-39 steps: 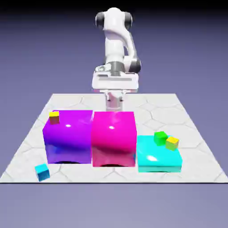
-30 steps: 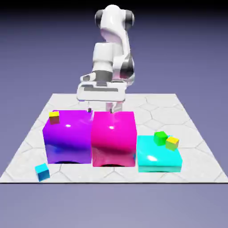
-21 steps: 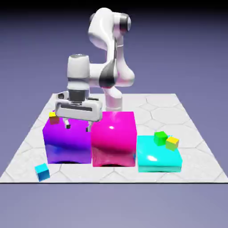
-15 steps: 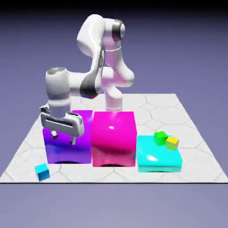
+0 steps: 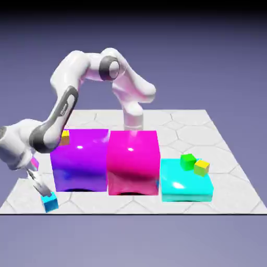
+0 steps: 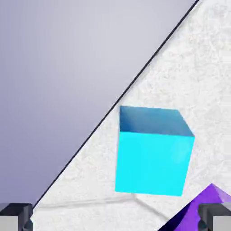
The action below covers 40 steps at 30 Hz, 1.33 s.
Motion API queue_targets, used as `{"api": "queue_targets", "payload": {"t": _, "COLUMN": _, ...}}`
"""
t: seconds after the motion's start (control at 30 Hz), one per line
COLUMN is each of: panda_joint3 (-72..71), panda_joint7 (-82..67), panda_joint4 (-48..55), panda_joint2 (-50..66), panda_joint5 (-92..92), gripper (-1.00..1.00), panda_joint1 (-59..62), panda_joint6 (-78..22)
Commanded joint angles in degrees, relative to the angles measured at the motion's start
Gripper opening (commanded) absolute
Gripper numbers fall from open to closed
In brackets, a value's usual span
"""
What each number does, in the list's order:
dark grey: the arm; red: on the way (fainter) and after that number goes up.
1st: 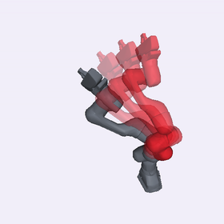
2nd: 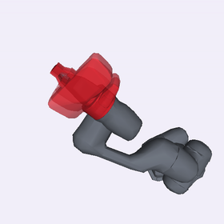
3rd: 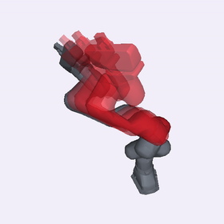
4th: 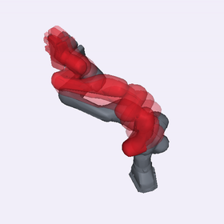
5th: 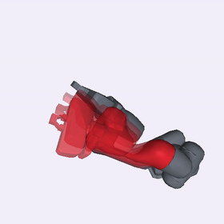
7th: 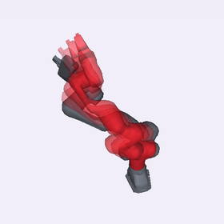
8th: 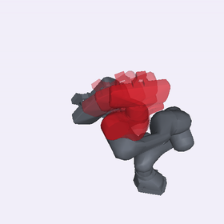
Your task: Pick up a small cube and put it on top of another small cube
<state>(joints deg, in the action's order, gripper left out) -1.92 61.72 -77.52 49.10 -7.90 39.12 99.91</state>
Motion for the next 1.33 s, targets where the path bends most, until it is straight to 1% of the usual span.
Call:
{"api": "queue_targets", "payload": {"t": 0.0, "panda_joint3": 0.00, "panda_joint7": 0.00, "panda_joint4": 0.02, "panda_joint2": 0.02, "panda_joint5": 0.00, "gripper": 0.00, "panda_joint1": 0.01, "panda_joint6": -0.02}}
{"api": "queue_targets", "payload": {"t": 0.03, "panda_joint3": 0.00, "panda_joint7": 0.00, "panda_joint4": 0.02, "panda_joint2": 0.02, "panda_joint5": 0.00, "gripper": 0.00, "panda_joint1": 0.01, "panda_joint6": -0.02}}
{"api": "queue_targets", "payload": {"t": 0.13, "panda_joint3": -0.18, "panda_joint7": -0.53, "panda_joint4": -5.26, "panda_joint2": 2.20, "panda_joint5": -0.35, "gripper": 0.00, "panda_joint1": -0.49, "panda_joint6": 7.45}}
{"api": "queue_targets", "payload": {"t": 0.17, "panda_joint3": -0.20, "panda_joint7": -0.61, "panda_joint4": -6.01, "panda_joint2": 2.51, "panda_joint5": -0.40, "gripper": 0.00, "panda_joint1": -0.56, "panda_joint6": 8.52}}
{"api": "queue_targets", "payload": {"t": 0.2, "panda_joint3": -0.20, "panda_joint7": -0.61, "panda_joint4": -6.01, "panda_joint2": 2.51, "panda_joint5": -0.40, "gripper": -1.00, "panda_joint1": -0.56, "panda_joint6": 8.52}}
{"api": "queue_targets", "payload": {"t": 0.23, "panda_joint3": -0.20, "panda_joint7": -0.61, "panda_joint4": -6.01, "panda_joint2": 2.51, "panda_joint5": -0.40, "gripper": -1.00, "panda_joint1": -0.56, "panda_joint6": 8.52}}
{"api": "queue_targets", "payload": {"t": 0.33, "panda_joint3": -0.03, "panda_joint7": -0.07, "panda_joint4": -0.74, "panda_joint2": 0.33, "panda_joint5": -0.05, "gripper": -1.00, "panda_joint1": -0.06, "panda_joint6": 1.05}}
{"api": "queue_targets", "payload": {"t": 0.37, "panda_joint3": -1.19, "panda_joint7": -0.25, "panda_joint4": -0.91, "panda_joint2": -0.76, "panda_joint5": 0.63, "gripper": -1.00, "panda_joint1": -1.16, "panda_joint6": -0.10}}
{"api": "queue_targets", "payload": {"t": 0.97, "panda_joint3": -38.56, "panda_joint7": -8.18, "panda_joint4": -30.01, "panda_joint2": -25.35, "panda_joint5": 20.58, "gripper": -1.00, "panda_joint1": -37.76, "panda_joint6": -2.93}}
{"api": "queue_targets", "payload": {"t": 1.03, "panda_joint3": -40.33, "panda_joint7": -8.56, "panda_joint4": -31.39, "panda_joint2": -26.51, "panda_joint5": 21.53, "gripper": -1.00, "panda_joint1": -39.50, "panda_joint6": -3.07}}
{"api": "queue_targets", "payload": {"t": 1.17, "panda_joint3": -38.89, "panda_joint7": -7.03, "panda_joint4": -39.12, "panda_joint2": -24.27, "panda_joint5": 23.92, "gripper": -1.00, "panda_joint1": -39.27, "panda_joint6": 6.21}}
{"api": "queue_targets", "payload": {"t": 1.2, "panda_joint3": -38.89, "panda_joint7": -7.03, "panda_joint4": -39.12, "panda_joint2": -24.27, "panda_joint5": 23.92, "gripper": 1.00, "panda_joint1": -39.27, "panda_joint6": 6.21}}
{"api": "queue_targets", "payload": {"t": 1.23, "panda_joint3": -38.89, "panda_joint7": -7.03, "panda_joint4": -39.12, "panda_joint2": -24.27, "panda_joint5": 23.92, "gripper": 1.00, "panda_joint1": -39.27, "panda_joint6": 6.21}}
{"api": "queue_targets", "payload": {"t": 1.3, "panda_joint3": -39.66, "panda_joint7": -7.85, "panda_joint4": -34.98, "panda_joint2": -25.47, "panda_joint5": 22.64, "gripper": 1.00, "panda_joint1": -39.39, "panda_joint6": 1.24}}
